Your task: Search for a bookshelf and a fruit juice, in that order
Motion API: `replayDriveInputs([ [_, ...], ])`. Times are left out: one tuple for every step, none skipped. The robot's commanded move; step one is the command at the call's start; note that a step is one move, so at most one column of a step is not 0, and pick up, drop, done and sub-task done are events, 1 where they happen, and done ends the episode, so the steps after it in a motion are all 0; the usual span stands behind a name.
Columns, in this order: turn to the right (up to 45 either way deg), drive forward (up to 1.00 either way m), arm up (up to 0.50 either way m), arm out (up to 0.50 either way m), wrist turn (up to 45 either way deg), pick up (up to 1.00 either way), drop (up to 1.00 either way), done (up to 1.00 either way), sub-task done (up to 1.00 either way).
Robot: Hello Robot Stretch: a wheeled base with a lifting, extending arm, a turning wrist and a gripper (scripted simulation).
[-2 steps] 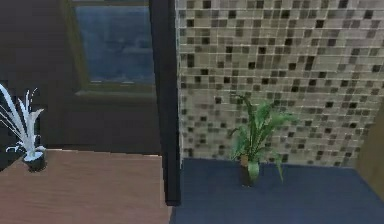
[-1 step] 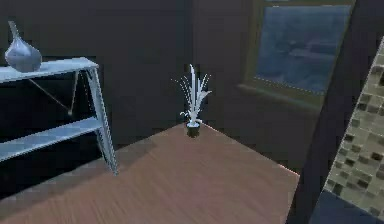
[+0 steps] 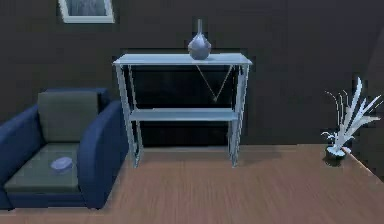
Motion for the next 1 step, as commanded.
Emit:
replayDriveInputs([
  [0.0, 0.95, 0.0, 0.0, 0.0, 0.0, 0.0, 0.0, 0.0],
])
